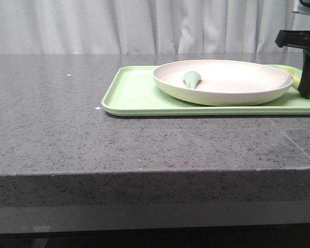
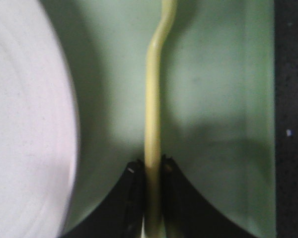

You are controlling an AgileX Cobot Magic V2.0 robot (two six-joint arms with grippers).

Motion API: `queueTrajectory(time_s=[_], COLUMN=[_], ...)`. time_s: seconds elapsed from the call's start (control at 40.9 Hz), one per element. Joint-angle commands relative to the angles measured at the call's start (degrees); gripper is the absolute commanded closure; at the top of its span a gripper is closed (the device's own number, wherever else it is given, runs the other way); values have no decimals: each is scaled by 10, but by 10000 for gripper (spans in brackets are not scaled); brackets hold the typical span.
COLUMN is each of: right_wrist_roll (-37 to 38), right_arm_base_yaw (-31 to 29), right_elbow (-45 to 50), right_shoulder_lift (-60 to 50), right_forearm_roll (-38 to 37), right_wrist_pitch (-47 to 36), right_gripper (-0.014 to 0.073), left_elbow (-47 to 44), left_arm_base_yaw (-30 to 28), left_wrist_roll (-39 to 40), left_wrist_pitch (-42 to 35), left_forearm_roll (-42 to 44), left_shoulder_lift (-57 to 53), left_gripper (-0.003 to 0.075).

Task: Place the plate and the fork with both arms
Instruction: 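Move the fork beside the plate and lower it onto the tray, then open the right gripper and raise it away from the fork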

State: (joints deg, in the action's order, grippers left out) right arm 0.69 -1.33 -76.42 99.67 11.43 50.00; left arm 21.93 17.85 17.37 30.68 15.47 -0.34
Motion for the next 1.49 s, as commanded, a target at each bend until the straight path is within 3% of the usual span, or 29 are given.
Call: queueTrajectory(time_s=[0.0, 0.293, 0.611, 1.174, 1.467], right_wrist_roll=[-7, -7, -7, -7, -7], right_arm_base_yaw=[-3, -3, -3, -3, -12], right_elbow=[-14, -15, -15, -16, -34], right_shoulder_lift=[-21, -22, -22, -32, -97], right_forearm_roll=[5, 4, -7, -10, -10], right_wrist_pitch=[-8, -13, -13, -19, -8], right_gripper=[454, 445, 289, 291, 295], left_elbow=[14, 14, 14, 14, 14], left_arm_base_yaw=[-1, -1, -1, -1, -1], left_wrist_roll=[6, 6, 6, 6, 6], left_wrist_pitch=[-48, -48, -48, -48, -48], left_forearm_roll=[1, 1, 1, 1, 1], left_shoulder_lift=[0, 0, 0, 0, 0], left_gripper=[738, 738, 738, 738, 738])
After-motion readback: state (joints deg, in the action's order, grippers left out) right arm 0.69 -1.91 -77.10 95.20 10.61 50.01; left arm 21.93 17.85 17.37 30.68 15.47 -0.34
